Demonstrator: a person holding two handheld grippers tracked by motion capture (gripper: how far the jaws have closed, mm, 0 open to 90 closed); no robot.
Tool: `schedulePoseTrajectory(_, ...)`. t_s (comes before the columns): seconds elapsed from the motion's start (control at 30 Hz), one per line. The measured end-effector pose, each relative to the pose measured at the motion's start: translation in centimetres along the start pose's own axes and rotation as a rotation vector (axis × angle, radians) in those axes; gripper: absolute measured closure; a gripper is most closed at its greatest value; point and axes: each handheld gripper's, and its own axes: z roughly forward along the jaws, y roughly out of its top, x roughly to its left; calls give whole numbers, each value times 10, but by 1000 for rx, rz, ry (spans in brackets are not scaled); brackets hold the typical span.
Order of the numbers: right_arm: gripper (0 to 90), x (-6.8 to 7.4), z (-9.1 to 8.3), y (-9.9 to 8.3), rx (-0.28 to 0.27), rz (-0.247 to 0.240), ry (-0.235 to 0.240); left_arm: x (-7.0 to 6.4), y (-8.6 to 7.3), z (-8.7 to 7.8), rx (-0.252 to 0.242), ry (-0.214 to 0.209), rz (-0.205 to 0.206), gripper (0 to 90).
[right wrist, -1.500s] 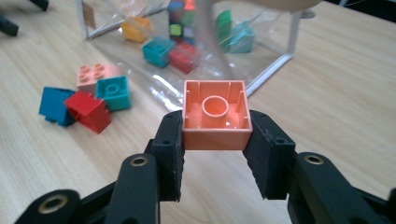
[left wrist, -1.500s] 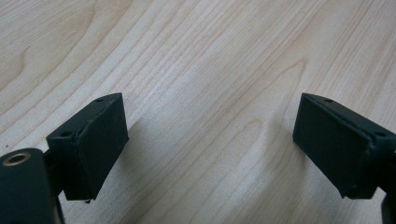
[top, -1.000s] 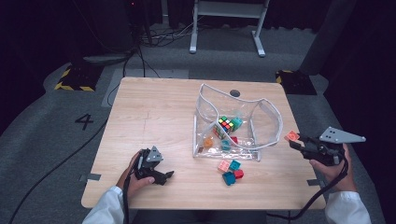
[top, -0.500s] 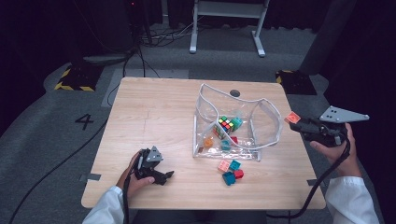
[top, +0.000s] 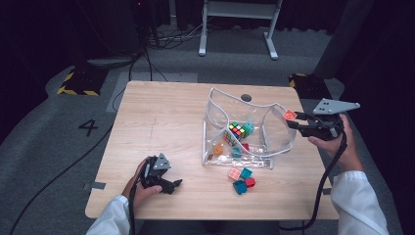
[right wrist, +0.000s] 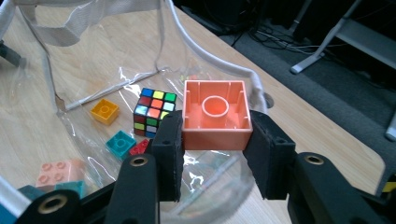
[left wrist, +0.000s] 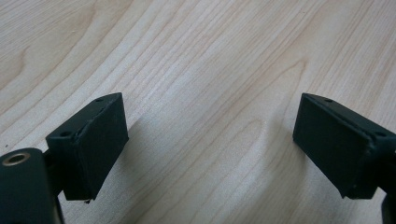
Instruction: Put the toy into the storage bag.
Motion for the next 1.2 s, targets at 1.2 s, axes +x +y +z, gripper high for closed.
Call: schedulePoseTrajectory(1.2, 593, 28, 100, 26, 420, -193, 158, 0, 0, 0, -2, 12, 12, 104)
